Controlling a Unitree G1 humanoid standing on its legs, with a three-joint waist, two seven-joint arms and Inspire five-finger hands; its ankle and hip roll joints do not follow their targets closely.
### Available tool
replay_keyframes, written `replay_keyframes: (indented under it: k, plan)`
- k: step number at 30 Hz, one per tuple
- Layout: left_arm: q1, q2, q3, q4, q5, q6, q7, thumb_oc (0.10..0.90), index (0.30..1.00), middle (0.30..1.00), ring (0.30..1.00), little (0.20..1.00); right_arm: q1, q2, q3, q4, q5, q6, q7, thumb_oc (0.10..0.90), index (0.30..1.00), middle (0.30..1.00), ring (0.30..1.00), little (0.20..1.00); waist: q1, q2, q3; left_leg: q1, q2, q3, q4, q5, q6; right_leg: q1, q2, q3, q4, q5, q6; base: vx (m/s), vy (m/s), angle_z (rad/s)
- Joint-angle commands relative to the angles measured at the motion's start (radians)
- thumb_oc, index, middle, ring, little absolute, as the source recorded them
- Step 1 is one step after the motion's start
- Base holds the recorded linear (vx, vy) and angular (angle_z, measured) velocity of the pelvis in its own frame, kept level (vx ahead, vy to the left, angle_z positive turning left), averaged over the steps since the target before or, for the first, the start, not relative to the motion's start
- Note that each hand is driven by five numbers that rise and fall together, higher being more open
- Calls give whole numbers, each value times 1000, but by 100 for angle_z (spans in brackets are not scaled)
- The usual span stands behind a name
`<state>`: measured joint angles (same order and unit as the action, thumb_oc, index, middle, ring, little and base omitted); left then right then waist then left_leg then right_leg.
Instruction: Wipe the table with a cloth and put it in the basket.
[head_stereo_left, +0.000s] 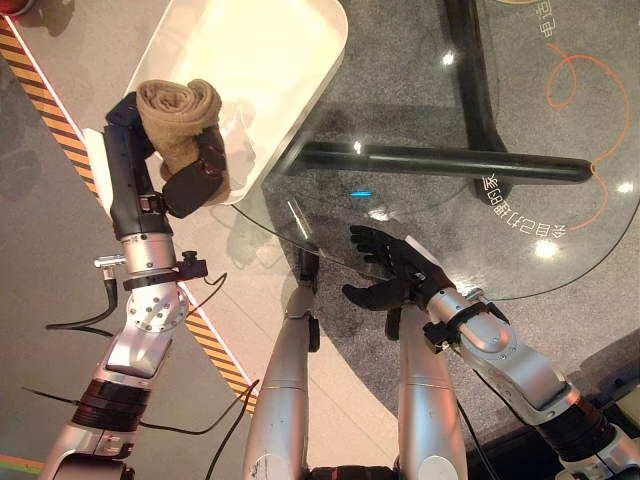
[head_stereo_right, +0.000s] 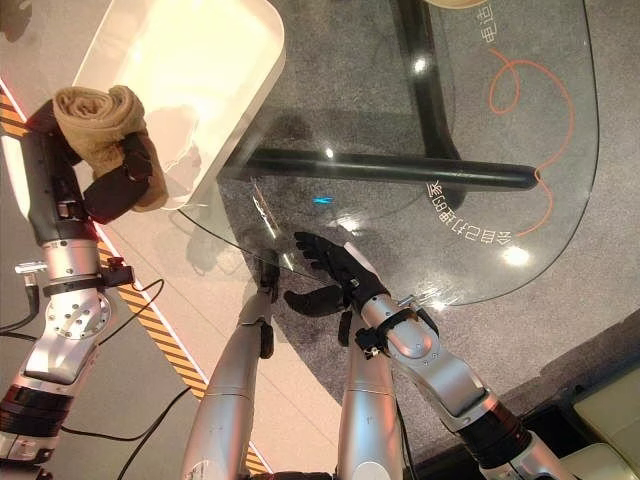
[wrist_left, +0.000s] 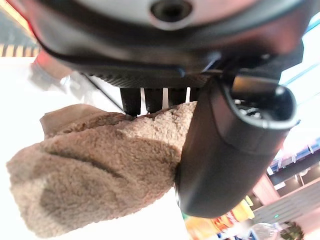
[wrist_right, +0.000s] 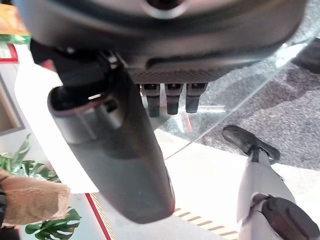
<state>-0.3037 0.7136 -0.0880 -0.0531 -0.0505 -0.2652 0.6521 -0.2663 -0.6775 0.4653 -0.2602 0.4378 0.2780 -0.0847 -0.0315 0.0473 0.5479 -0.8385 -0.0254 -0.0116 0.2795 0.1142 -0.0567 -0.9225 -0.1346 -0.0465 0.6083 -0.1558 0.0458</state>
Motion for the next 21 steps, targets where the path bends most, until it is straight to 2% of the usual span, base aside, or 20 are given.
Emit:
replay_keyframes:
  k: [1,4,7,10,11,12,14,18,19,21]
  plan:
    - [-43,55,120,-101,103,-79,179,100,300,300,300,200,-14,-17,48,-50,57,-31,-9,800,900,900,900,900,-7,9,-28,-34,-66,145,135,-141,68,13,89,16,-238,166,5,31,41,0]
    - [-53,59,116,-102,147,-47,195,100,300,300,300,200,-23,-9,58,-41,62,-23,-14,800,900,900,900,900,-5,11,-28,-44,-70,146,143,-142,66,4,87,16,-237,169,8,9,11,0]
    - [-69,63,107,-84,195,12,212,100,300,300,300,200,-45,-12,71,-40,68,-1,-19,800,900,900,900,900,-6,12,-28,-56,-72,149,153,-146,66,-11,87,18,-229,171,9,28,52,0]
    - [-92,101,84,-25,384,122,240,100,300,300,300,200,-61,-27,75,-24,88,4,-18,800,900,900,900,900,-15,10,-28,-72,-67,156,168,-152,62,-30,85,25,-225,176,15,38,56,-3]
    - [-103,130,73,-11,417,163,234,100,300,300,300,200,-64,-39,75,-23,101,5,-14,800,900,900,900,900,-21,9,-28,-79,-65,160,171,-153,61,-37,85,29,-228,182,17,39,39,-2]
    - [-110,144,67,-3,415,177,240,100,300,300,300,200,-67,-51,76,-23,110,2,-12,800,900,900,900,900,-24,8,-28,-85,-63,163,173,-154,61,-44,86,32,-230,186,19,30,31,-2]
    - [-117,157,62,13,405,183,254,100,300,300,300,200,-70,-64,81,-21,119,-4,-8,800,900,900,900,900,-29,8,-28,-91,-60,167,174,-154,61,-52,86,37,-231,189,21,24,50,-3]
    - [-147,175,38,83,374,155,296,100,300,300,300,200,-77,-81,86,3,127,-28,8,800,900,900,900,900,-40,14,-28,-116,-56,180,176,-153,63,-86,90,50,-228,200,26,40,78,-12]
    - [-146,175,26,97,369,151,300,100,300,300,300,200,-69,-80,94,9,131,-28,9,800,900,900,900,900,-38,17,-28,-91,-52,172,185,-184,57,-64,96,52,-214,170,30,55,61,-6]
    - [-177,182,10,130,360,151,301,100,300,300,300,200,-83,-82,101,21,134,-28,12,800,900,900,900,900,-42,19,-28,-111,-50,178,186,-176,58,-83,97,55,-211,178,31,36,73,-7]
